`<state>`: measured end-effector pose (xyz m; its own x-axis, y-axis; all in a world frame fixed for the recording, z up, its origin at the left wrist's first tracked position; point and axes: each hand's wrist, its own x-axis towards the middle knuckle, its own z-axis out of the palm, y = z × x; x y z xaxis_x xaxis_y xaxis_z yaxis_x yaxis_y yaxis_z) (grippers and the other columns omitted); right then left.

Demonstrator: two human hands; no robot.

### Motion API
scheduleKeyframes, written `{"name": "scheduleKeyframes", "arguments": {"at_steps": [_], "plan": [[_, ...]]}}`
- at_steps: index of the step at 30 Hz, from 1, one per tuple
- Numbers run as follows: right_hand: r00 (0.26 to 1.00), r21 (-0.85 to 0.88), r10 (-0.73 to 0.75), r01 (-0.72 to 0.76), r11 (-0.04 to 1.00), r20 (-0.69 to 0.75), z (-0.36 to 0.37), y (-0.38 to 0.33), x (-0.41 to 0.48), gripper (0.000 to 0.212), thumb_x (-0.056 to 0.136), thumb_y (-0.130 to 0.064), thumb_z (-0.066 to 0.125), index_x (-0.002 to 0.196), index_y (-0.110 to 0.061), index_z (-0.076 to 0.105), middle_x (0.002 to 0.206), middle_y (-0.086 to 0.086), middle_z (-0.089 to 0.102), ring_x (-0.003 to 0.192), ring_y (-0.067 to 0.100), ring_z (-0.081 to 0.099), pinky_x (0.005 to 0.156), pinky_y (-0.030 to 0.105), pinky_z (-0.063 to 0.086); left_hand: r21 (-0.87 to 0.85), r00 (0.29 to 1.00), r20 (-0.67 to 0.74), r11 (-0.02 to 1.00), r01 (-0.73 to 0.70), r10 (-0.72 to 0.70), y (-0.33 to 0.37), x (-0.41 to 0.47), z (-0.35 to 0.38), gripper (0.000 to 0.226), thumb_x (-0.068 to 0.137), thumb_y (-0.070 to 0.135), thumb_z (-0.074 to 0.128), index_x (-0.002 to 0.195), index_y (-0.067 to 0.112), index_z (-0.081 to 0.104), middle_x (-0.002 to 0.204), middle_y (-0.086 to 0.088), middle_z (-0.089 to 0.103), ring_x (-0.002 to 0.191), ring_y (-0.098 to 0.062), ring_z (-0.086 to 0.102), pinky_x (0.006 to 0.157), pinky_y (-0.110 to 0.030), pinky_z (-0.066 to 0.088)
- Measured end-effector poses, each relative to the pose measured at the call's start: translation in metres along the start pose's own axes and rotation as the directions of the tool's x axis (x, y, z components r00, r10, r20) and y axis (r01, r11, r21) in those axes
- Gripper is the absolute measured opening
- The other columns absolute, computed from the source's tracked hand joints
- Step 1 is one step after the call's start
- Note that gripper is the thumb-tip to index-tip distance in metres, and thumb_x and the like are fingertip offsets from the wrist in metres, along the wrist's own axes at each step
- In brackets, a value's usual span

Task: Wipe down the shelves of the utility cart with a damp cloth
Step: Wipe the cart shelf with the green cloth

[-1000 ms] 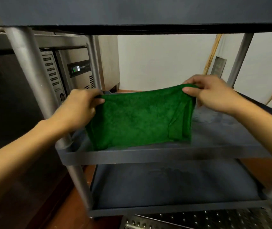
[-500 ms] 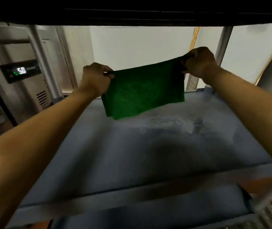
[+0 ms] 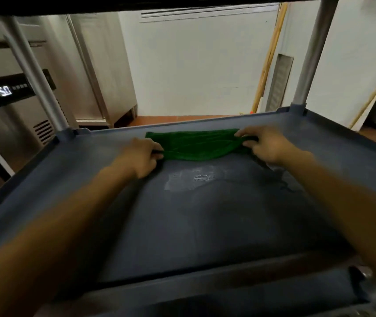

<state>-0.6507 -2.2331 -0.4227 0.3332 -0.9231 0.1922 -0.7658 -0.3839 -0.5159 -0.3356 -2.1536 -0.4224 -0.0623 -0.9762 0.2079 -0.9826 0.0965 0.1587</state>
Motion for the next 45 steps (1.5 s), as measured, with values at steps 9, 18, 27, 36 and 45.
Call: {"name": "scheduleKeyframes", "arguments": {"at_steps": [9, 18, 27, 36, 45], "plan": [[0.998, -0.103, -0.041, 0.045, 0.994, 0.037, -0.005, -0.005, -0.044, 0.028, 0.099, -0.01, 0.054, 0.122, -0.017, 0.067, 0.139, 0.012, 0.056, 0.128, 0.033, 0.049, 0.111, 0.039, 0.036, 0.0, 1.0, 0.018, 1.0, 0.012, -0.012, 0.008, -0.037, -0.004, 0.028, 0.099, 0.023, 0.058, 0.124, 0.017, 0.069, 0.126, -0.008, 0.067, 0.113, -0.029, 0.061, 0.099, -0.04, 0.049], [0.999, -0.084, -0.03, 0.032, 0.996, 0.023, -0.005, -0.016, -0.084, 0.024, 0.099, -0.015, 0.055, 0.12, -0.017, 0.067, 0.114, 0.013, 0.067, 0.105, 0.03, 0.061, 0.092, 0.03, 0.045, -0.012, 1.0, -0.013, 1.0, 0.025, -0.026, 0.014, -0.073, -0.008, 0.028, 0.099, 0.026, 0.058, 0.122, 0.017, 0.07, 0.126, -0.009, 0.068, 0.114, -0.032, 0.061, 0.098, -0.043, 0.05], [0.999, -0.137, -0.034, 0.029, 0.99, -0.029, -0.003, -0.028, -0.119, 0.026, 0.099, -0.021, 0.055, 0.123, -0.019, 0.066, 0.128, 0.01, 0.065, 0.118, 0.03, 0.057, 0.103, 0.041, 0.044, -0.036, 1.0, -0.011, 0.999, 0.022, -0.023, 0.018, -0.106, -0.015, 0.024, 0.099, 0.026, 0.057, 0.116, 0.018, 0.072, 0.117, -0.012, 0.071, 0.107, -0.034, 0.062, 0.093, -0.043, 0.052], [0.997, -0.198, -0.033, 0.018, 0.98, -0.076, 0.001, -0.043, -0.148, 0.027, 0.1, -0.024, 0.053, 0.124, -0.019, 0.063, 0.128, 0.008, 0.064, 0.118, 0.032, 0.055, 0.096, 0.04, 0.045, -0.051, 1.0, -0.019, 0.999, 0.012, -0.013, 0.018, -0.142, -0.027, 0.026, 0.1, 0.026, 0.055, 0.116, 0.015, 0.071, 0.12, -0.014, 0.07, 0.111, -0.036, 0.061, 0.095, -0.043, 0.051], [0.991, -0.144, -0.076, 0.059, 0.988, -0.112, 0.011, -0.051, -0.173, 0.027, 0.099, -0.019, 0.052, 0.124, -0.014, 0.062, 0.125, 0.011, 0.065, 0.115, 0.031, 0.057, 0.091, 0.037, 0.045, -0.006, 1.0, 0.006, 1.0, 0.005, -0.005, 0.02, -0.173, -0.034, 0.028, 0.101, 0.03, 0.052, 0.12, 0.02, 0.069, 0.123, -0.009, 0.069, 0.113, -0.034, 0.061, 0.092, -0.042, 0.051]]}}
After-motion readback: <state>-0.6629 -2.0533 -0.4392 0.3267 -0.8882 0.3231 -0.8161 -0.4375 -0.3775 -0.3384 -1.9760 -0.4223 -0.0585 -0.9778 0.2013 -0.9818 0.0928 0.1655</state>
